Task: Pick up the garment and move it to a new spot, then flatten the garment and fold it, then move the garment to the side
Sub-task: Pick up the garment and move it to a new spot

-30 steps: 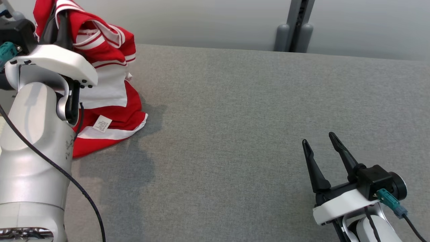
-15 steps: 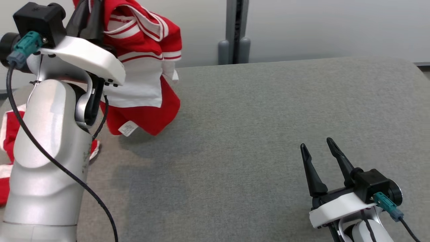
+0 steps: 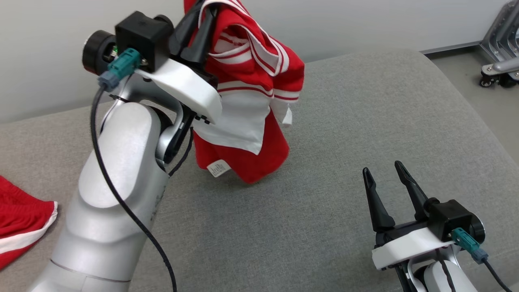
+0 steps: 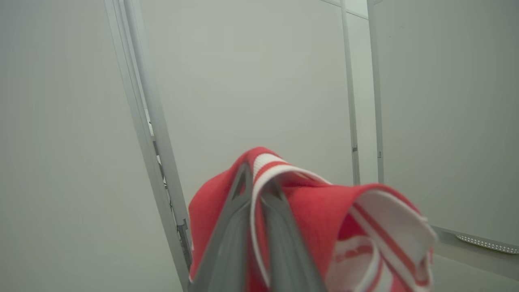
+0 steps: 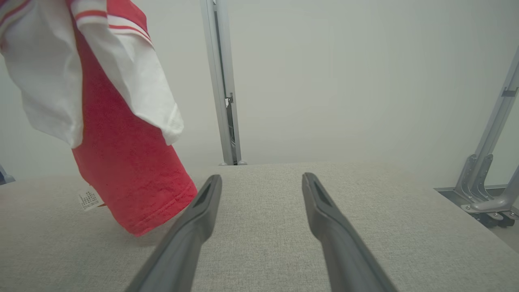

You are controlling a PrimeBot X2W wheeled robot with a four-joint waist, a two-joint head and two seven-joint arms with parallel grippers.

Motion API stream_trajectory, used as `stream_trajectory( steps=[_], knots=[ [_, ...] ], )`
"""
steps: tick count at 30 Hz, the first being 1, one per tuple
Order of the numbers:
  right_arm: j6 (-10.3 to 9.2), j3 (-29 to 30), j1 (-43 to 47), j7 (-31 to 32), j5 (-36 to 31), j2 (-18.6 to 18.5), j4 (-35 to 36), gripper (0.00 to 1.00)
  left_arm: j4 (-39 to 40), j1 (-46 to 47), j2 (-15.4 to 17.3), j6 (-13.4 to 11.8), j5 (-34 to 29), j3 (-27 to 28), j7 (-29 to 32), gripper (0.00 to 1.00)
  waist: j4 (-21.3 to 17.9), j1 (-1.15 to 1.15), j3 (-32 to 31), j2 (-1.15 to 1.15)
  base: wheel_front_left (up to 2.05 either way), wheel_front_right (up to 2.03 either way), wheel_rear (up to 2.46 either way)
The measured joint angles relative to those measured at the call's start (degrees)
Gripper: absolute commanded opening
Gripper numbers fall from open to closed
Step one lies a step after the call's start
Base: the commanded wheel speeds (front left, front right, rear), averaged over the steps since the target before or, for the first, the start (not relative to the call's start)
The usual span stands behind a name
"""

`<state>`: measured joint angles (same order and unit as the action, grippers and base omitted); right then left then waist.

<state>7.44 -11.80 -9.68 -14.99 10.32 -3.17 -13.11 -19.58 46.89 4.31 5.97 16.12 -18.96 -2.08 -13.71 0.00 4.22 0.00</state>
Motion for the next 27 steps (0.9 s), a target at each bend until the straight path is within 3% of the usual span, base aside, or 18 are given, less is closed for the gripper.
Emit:
stream_trajectory(
  steps=[11, 19, 20, 21, 22, 27],
  knots=[
    [0.0, 0.45, -0.77, 0.0, 0.46, 0.3, 0.79, 1.0, -16.13, -4.71, 1.58, 1.1, -1.36, -9.04, -4.59, 0.0, -2.38, 0.0, 4.3, 0.0, 0.0, 0.0, 0.0],
    [0.0, 1.32, -1.79, 0.0, 0.24, 0.33, 1.32, 1.0, -30.04, -7.12, 1.66, 0.92, -0.37, -9.18, -9.45, 0.0, -0.71, 0.0, 6.23, 0.0, 0.0, 0.0, 0.0],
    [0.0, 1.31, -1.86, 0.0, 0.2, 0.37, 1.32, 1.0, -31.15, -7.01, 1.51, 0.62, -0.37, -9.11, -10.16, 0.26, -0.31, 0.0, 6.44, 0.0, 0.0, 0.0, 0.0],
    [0.0, 1.37, -1.99, 0.0, 0.14, 0.37, 1.33, 1.0, -31.93, -6.75, 1.3, 0.2, -0.36, -8.99, -10.77, 0.72, 0.12, 0.0, 6.62, 0.0, 0.0, 0.0, 0.0],
    [0.0, 1.45, -2.21, 0.0, 0.13, 0.38, 1.35, 1.0, -32.55, -6.36, 1.07, -0.04, -0.34, -8.8, -11.31, 1.0, 0.56, 0.0, 6.77, 0.0, 0.0, 0.0, 0.0],
    [0.0, 1.36, -2.63, 0.0, -0.05, 0.38, 1.35, 1.0, -32.28, -5.58, 0.24, -1.57, 1.35, -6.78, -12.68, 1.0, 2.75, 0.0, 6.69, 0.0, 0.0, 0.0, 0.0]
  ],
)
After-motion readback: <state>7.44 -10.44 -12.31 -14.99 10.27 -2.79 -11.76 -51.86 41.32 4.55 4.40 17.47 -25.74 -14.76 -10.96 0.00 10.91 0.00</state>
